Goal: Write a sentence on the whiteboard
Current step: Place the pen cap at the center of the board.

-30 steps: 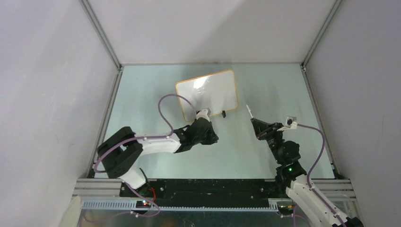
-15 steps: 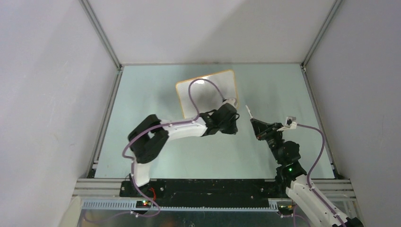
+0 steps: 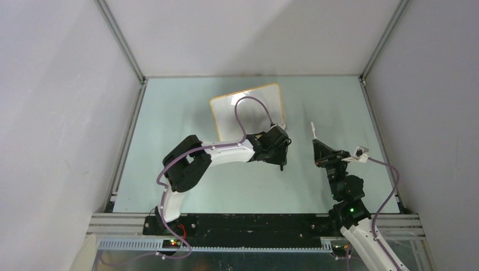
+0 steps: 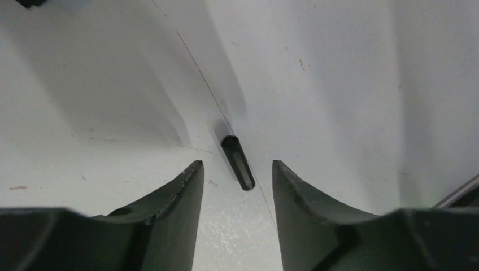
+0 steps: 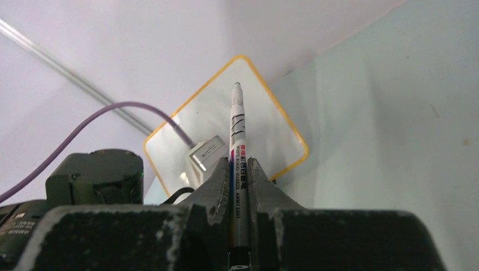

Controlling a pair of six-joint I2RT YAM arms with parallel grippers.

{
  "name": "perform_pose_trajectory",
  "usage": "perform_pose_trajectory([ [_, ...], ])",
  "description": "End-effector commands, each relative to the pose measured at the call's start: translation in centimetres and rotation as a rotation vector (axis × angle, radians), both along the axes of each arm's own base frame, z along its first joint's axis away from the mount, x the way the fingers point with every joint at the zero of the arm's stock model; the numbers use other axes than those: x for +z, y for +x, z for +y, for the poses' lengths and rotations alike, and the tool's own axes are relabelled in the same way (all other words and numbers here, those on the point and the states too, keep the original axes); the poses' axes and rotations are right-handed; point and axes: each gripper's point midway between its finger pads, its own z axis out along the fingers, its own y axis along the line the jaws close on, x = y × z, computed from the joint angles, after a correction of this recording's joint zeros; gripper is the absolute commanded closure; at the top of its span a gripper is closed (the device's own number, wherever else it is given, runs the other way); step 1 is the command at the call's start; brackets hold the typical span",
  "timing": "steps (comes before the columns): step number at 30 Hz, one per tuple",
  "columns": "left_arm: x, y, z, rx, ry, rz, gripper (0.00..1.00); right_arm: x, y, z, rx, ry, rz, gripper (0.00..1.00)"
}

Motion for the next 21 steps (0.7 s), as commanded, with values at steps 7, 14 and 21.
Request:
perform_pose_trajectory([
  [7, 6.9, 0.5, 1.1, 0.004, -0.168, -0.189, 0.15, 0.2, 0.1, -2.5, -0.131, 0.005, 0.017, 1.0],
  [14, 12.3, 1.2, 10.3, 0.08, -0.165, -0.439, 0.0, 0.2, 0.3, -1.4, -0.073, -0.05, 0.025, 1.0],
  [21, 14.6, 2.9, 20.2, 0.196, -0.385, -0.569, 0.0, 0.2, 0.3, 0.0, -0.004, -0.092, 0.017, 1.0],
])
